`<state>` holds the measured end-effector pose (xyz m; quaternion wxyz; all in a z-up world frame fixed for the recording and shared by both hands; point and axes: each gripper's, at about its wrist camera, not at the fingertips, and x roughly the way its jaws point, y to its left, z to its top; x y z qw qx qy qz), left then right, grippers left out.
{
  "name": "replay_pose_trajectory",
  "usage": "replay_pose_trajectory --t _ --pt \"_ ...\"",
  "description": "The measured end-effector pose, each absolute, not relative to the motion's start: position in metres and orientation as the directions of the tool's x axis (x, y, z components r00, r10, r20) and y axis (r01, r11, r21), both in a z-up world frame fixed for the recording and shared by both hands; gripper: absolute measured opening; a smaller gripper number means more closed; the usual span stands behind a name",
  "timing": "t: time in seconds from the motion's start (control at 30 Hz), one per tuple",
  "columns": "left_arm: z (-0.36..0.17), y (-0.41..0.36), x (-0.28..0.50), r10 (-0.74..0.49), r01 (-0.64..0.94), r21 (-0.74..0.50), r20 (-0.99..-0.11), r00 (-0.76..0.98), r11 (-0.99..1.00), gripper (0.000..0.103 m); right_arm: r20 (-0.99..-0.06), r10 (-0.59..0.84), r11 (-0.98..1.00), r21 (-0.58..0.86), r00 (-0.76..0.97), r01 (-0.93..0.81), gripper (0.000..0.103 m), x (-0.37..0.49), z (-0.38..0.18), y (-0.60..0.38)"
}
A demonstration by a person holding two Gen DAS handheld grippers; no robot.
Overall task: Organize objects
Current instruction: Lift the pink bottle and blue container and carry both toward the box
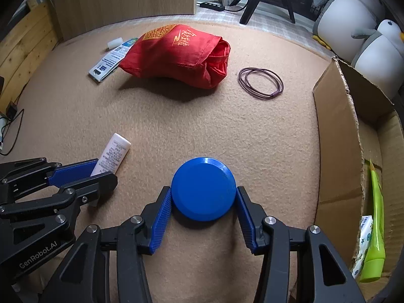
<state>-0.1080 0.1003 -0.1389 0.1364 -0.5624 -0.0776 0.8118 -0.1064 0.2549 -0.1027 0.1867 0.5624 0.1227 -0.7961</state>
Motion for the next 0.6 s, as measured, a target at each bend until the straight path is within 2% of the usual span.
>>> replay_pose_trajectory --t 0.6 --pt "-0.105 0.108 -0.107 0.310 -0.154 -0.271 -0.869 -0.386 -0.950 0.022 -0.905 -0.242 -0.913 0.091 -0.349 0.397 0.046 -0.098 -0.066 0.274"
